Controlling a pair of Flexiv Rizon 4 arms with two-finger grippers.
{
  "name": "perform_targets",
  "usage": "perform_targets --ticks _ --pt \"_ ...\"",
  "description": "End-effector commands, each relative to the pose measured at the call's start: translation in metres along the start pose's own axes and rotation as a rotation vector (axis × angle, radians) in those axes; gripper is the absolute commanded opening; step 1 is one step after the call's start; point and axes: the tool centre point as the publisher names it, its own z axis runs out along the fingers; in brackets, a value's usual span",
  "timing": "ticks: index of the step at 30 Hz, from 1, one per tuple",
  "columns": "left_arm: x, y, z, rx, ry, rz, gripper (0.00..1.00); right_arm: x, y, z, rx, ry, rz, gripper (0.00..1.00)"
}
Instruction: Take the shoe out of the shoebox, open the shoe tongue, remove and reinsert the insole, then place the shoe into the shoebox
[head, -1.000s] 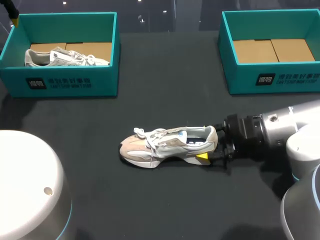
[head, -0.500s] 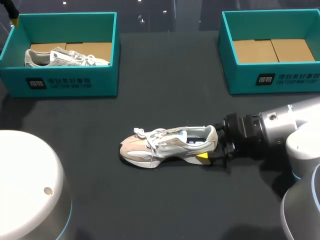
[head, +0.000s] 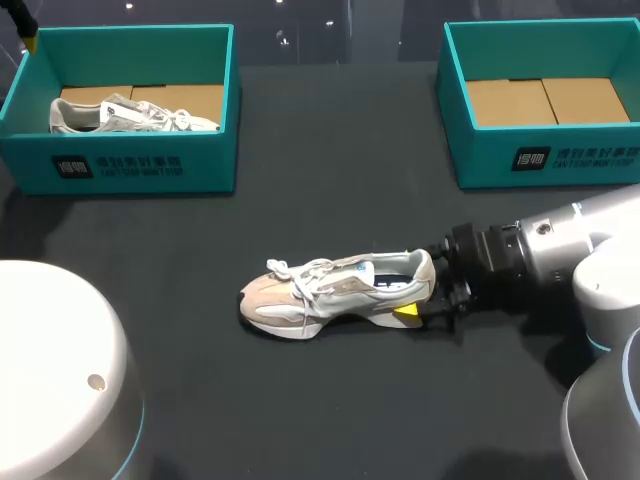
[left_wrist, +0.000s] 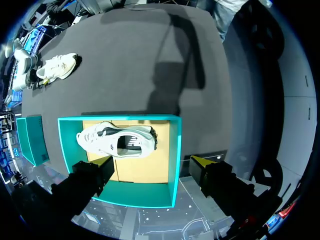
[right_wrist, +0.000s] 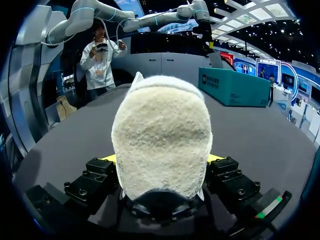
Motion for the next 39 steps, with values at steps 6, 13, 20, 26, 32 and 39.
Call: perform_targets --ticks 6,13,20,26,32,39 --pt "-0.003 -0.007 -0.001 -0.006 0.012 -0.067 1.00 -0.001 -0.001 0.001 0.005 0.000 0.000 0.00" --pt "-0.033 -0.050 0.006 0.158 0.195 -0.625 1.00 -0.001 -0.001 0.001 0.005 0.000 0.000 0.00" --pt "-0.060 -0.096 0.013 0.195 0.194 -0.929 1.00 -0.001 -0.001 0.001 0.005 0.000 0.000 0.00" --pt "-0.062 -0.098 0.011 0.153 0.185 -0.937 1.00 -0.001 -0.001 0.001 0.005 0.000 0.000 0.00" --pt "-0.062 -0.098 0.011 0.153 0.185 -0.937 1.00 -0.001 -0.001 0.001 0.005 0.000 0.000 0.00" --pt "-0.082 -0.142 -0.002 0.198 0.017 -1.137 1.00 -0.001 -0.001 0.001 0.005 0.000 0.000 0.00"
